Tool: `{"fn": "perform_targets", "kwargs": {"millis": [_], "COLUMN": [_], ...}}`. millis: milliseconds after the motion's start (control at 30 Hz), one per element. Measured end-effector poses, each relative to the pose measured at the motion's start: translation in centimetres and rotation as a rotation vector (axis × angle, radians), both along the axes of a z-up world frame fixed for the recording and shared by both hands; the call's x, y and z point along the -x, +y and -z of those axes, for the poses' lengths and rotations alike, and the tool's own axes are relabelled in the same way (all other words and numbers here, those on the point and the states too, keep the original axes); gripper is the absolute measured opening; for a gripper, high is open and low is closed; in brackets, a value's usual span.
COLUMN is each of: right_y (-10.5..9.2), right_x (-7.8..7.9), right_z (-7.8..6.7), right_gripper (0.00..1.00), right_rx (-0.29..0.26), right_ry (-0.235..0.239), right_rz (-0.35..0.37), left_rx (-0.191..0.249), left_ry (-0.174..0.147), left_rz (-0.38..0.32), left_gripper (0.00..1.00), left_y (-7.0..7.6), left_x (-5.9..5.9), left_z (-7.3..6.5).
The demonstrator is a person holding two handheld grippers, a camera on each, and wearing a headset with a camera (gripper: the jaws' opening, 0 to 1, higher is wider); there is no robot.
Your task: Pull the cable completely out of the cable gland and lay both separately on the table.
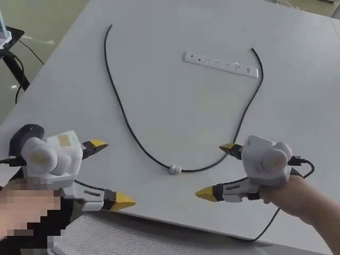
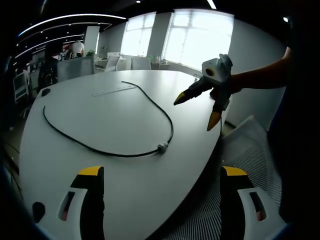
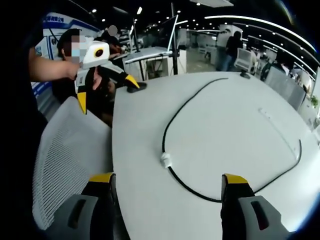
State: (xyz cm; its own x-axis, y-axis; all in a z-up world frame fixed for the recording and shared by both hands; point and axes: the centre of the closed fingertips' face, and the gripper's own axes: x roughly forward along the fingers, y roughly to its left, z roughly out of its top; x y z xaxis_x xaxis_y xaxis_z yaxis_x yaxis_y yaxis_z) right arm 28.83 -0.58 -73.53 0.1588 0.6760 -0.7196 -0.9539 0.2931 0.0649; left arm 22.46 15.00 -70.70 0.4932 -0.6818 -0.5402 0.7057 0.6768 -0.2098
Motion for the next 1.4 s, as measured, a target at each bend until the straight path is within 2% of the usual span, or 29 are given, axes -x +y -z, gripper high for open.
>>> {"fn": "perform_targets", "kwargs": {"millis": [100,333,533,700,1133,1400], "right_y": [0.5,1.4,2.4,3.1,4.2,4.9], "right_x": [-0.3,-0.4,-0.8,-0.4,-0.7,-0.8], "right_z": [0.2,1.5,2.3,3.2,5.2,6.6], "right_gripper": [0.87,0.82,0.79,0.75,0.7,0.62], "right_rx": [0.003,0.039,0.043,0.071,0.107,0.13], "right_ry": [0.009,0.04,0.054,0.064,0.065,0.06], "right_rz": [-0.009,-0.046,-0.06,-0.095,-0.144,-0.186], "left_rx": [0.001,0.011,0.013,0.014,0.008,-0.003], "left_ry": [0.001,0.008,0.015,0.013,0.013,0.014], "left_rz": [0.002,0.009,0.006,-0.004,-0.009,-0.004], "left_gripper": [0.96,0.96,0.96,0.96,0.96,0.96], "left_y": [-0.2,-0.6,-0.6,-0.3,0.2,0.3], "left_x": [-0.2,-0.1,0.3,0.4,0.5,0.4], "left_z": [0.2,0.6,0.5,0.3,0.4,0.5]}}
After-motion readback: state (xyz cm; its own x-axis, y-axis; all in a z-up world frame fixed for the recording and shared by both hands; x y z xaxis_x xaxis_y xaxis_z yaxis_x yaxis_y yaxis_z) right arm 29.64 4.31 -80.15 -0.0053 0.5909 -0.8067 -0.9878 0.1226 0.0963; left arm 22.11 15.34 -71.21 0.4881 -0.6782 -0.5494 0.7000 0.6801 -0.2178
